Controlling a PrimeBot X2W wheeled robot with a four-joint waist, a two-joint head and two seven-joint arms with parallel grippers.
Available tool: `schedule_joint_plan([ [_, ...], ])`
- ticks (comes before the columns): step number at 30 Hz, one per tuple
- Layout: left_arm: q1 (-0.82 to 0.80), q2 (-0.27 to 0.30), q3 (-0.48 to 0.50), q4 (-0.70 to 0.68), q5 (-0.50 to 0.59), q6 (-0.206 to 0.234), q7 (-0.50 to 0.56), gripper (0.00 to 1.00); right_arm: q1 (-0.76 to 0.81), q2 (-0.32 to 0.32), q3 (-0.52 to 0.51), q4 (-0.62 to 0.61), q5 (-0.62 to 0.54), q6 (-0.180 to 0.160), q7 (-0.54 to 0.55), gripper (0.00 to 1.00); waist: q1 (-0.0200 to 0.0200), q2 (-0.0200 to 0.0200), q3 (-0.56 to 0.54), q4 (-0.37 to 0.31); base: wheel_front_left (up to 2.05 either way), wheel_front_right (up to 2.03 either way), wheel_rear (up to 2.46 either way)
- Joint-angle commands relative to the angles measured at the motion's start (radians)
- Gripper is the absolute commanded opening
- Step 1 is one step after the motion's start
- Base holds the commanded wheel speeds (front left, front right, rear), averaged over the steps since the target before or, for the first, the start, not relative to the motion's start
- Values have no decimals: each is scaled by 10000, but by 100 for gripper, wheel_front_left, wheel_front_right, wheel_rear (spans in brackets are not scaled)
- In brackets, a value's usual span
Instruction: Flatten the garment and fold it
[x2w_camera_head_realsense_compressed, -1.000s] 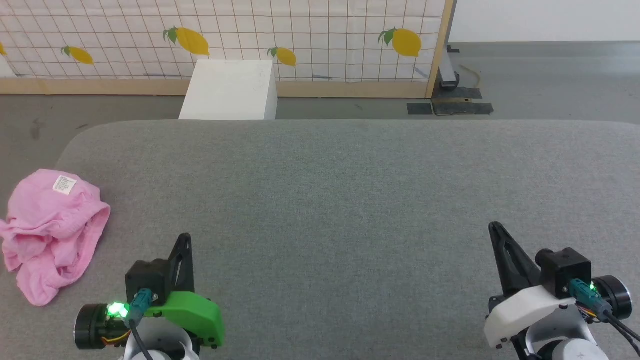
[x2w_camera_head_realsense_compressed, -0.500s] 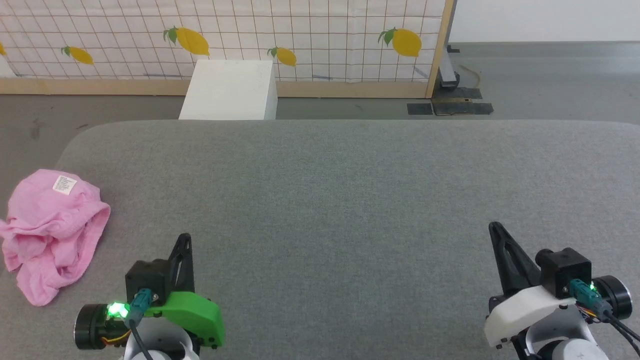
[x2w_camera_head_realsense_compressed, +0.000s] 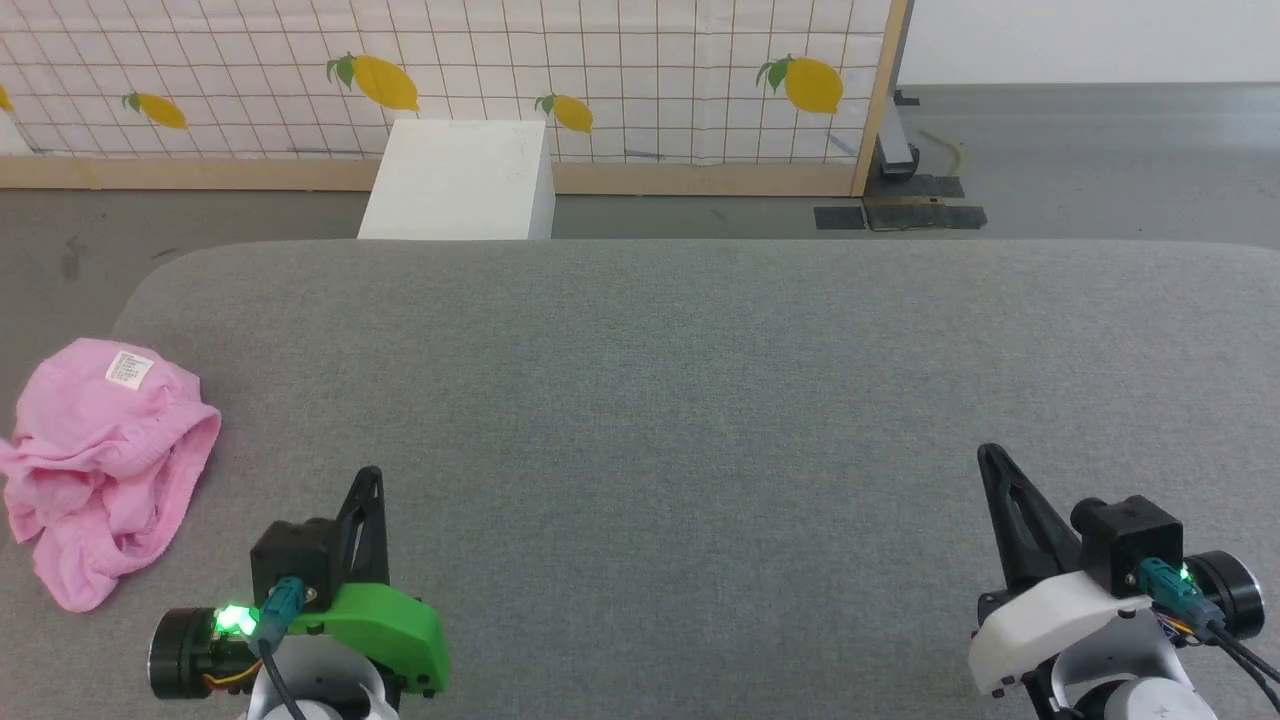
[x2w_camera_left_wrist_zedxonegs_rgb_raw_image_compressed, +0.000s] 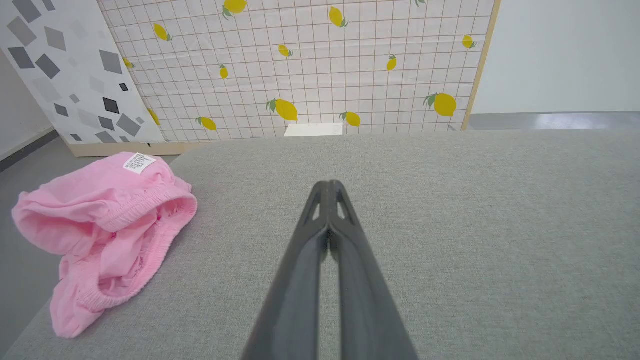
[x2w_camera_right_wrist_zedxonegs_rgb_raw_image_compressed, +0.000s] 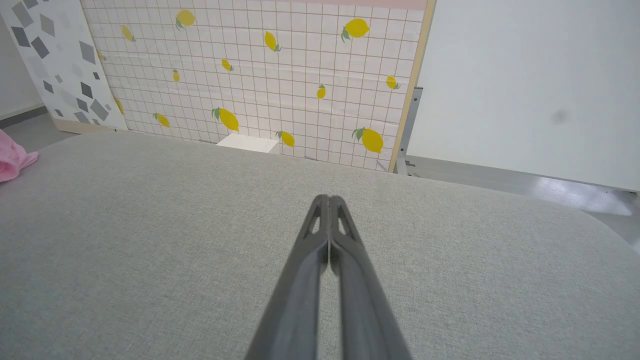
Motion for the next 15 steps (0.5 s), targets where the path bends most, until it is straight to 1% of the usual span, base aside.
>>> schedule_joint_plan([
  [1, -143, -47, 37, 32, 103, -11, 12, 0, -156, 19, 12, -57, -20, -17, 28, 0, 0, 0, 0, 0, 0, 0, 0],
  [4, -143, -47, 37, 32, 103, -11, 12, 0, -156, 19, 12, -57, -20, -17, 28, 0, 0, 0, 0, 0, 0, 0, 0],
  [5, 0, 0, 0, 0, 0, 0, -2, 100, 0, 0, 0, 0, 0, 0, 0, 100, 0, 0, 0, 0, 0, 0, 0],
  [15, -59, -1, -146, 110, -119, 37, -111, 100, -3, -1, -40, 38, 22, -1, -100, 100, 0, 0, 8, 36, 0, 0, 0],
])
